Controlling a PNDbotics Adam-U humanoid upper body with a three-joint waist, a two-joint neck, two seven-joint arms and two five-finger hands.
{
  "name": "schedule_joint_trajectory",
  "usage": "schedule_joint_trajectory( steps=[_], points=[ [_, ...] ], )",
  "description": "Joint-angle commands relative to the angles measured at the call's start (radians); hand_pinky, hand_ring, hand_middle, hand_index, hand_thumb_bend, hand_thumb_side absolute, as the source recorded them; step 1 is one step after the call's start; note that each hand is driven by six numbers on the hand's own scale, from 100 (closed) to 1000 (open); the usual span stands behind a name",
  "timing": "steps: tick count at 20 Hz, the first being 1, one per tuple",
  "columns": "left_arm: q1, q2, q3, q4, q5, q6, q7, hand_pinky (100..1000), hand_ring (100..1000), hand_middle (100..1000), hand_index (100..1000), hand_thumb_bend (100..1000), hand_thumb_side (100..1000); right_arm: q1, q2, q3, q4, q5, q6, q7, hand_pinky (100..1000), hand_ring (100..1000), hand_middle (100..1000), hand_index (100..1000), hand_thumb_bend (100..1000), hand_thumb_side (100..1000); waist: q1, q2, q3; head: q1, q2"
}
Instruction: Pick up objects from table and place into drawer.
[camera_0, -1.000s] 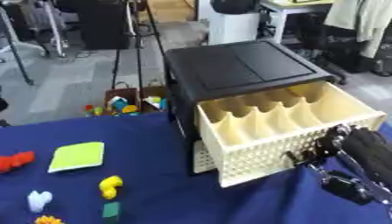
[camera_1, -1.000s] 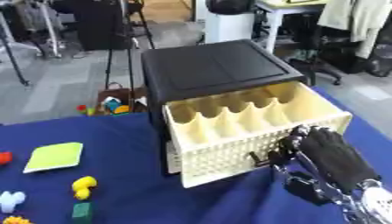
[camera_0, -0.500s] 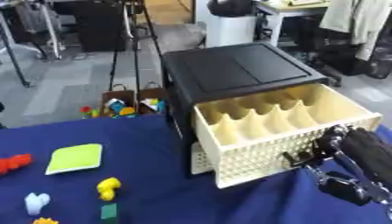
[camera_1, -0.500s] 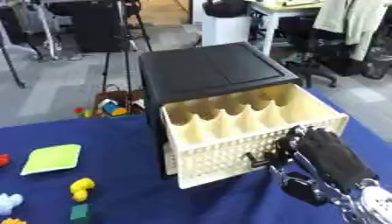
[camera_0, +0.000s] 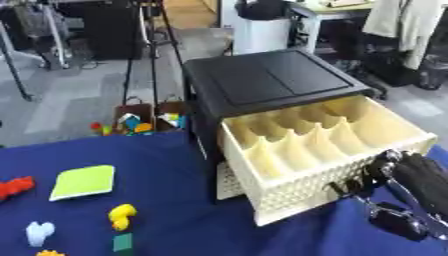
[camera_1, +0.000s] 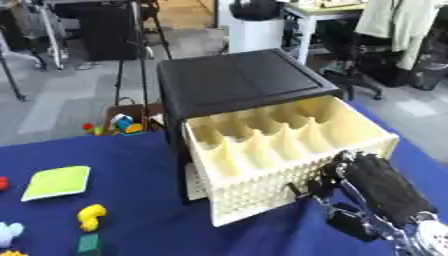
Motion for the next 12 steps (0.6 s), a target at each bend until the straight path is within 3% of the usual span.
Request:
schedule_joint_trajectory(
  steps=[1,12],
  points=[
    [-0.006,0.021,0.006,-0.013,-0.003,0.001,0.0,688,783,820,857,336,1000,0.0,-0.025,-0.026,-0.009,0.01,0.008,-0.003,301,292,198,239,288,166,-0.002,-0.015,-0.004,-0.001,0.006],
    [-0.005,0.021,0.004,-0.013,-0.002,0.002,-0.003,688,783,819,857,335,1000,-0.014,-0.017,-0.008,-0.009,-0.019,-0.044,-0.002,303,287,193,237,300,157,-0.004,-0.023,-0.006,-0.005,0.009]
  ],
)
